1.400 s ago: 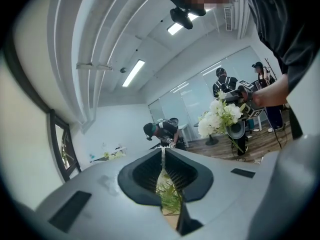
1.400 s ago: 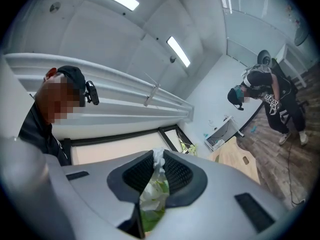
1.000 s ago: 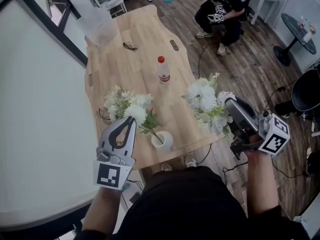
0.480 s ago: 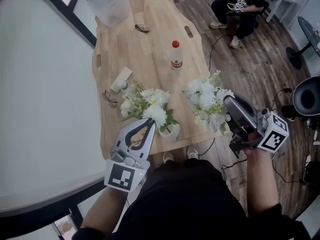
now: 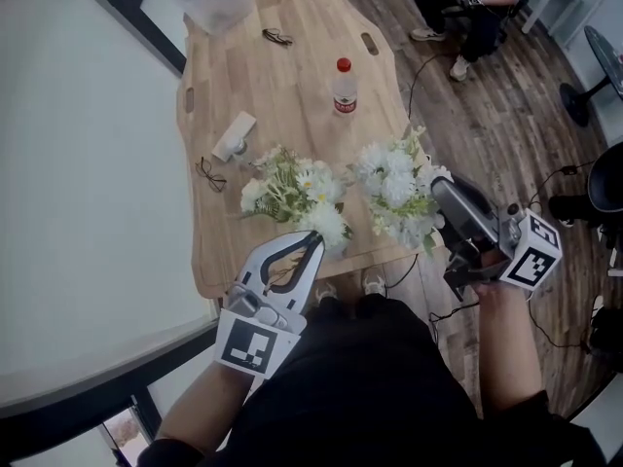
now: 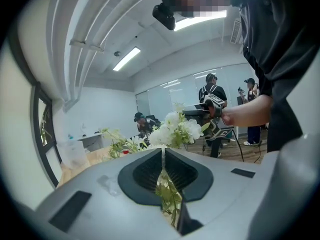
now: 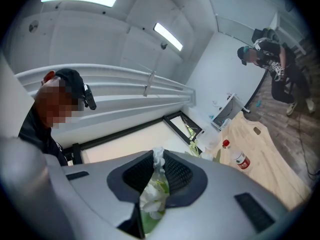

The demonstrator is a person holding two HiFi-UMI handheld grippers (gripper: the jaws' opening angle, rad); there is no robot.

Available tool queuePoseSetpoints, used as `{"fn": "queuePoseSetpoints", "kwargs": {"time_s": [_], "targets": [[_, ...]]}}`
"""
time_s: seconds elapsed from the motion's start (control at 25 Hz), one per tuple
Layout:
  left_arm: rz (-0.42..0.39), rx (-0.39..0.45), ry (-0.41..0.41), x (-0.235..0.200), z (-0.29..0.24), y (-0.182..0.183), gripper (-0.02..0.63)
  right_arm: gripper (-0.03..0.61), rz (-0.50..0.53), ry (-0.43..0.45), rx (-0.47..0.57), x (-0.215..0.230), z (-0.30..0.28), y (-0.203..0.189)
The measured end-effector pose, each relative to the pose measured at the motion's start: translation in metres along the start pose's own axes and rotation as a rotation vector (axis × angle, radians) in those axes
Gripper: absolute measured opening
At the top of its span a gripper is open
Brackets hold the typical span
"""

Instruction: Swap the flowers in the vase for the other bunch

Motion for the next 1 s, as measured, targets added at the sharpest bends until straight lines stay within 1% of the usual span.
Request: {"fn": "queuePoseSetpoints", "kwargs": {"time_s": [0.28,0.44,0.52,0.64,0.72,0.84,1.0], "targets": [[0.031,-0.004,-0.018,0.014,0.003,-0.006,0.025,0.077,-0.002,-0.02,-0.003,-0.005,0.005,-0.004],[0.046,-0.002,-0.034,0.021,0.002,-0.01,0.025,0.077,0.015,-0.024,-0.014,-0.009,0.005,-0.004],[0.043,-0.011,-0.027,0.021,0.001,-0.013,0.025,0.077,0.017,-0.022,-0.027,-0.01,0.002,-0.004],[0.07,-0.016,-0.011,0.019,0.0,-0.016,0.025,0.077,-0.01,-0.022,-0.031,-0.01,0.003,-0.008],[0.076,-0.014,-0.005,0.016,-0.001,-0.014,0.025,0.077,-0.009,-0.017,-0.029,-0.011,0.001,-0.007],[0.062,0.006,-0.001,0.012,-0.001,-0.008,0.026,0.077,0.0,-0.009,-0.029,-0.013,-0.001,-0.005],[0.021,0.049,0.017,0.004,0.004,0.003,0.026,0.077,0.014,0.005,-0.03,-0.017,-0.003,-0.002]]}}
Point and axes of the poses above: the fingertips, and each gripper's own axes: z backward along the fingers, x to its right, y out of its top, the point moved 2 cm from there along z, backward along the fingers, and after that the axes turned 15 degrees about y, right-handed, at the moved point
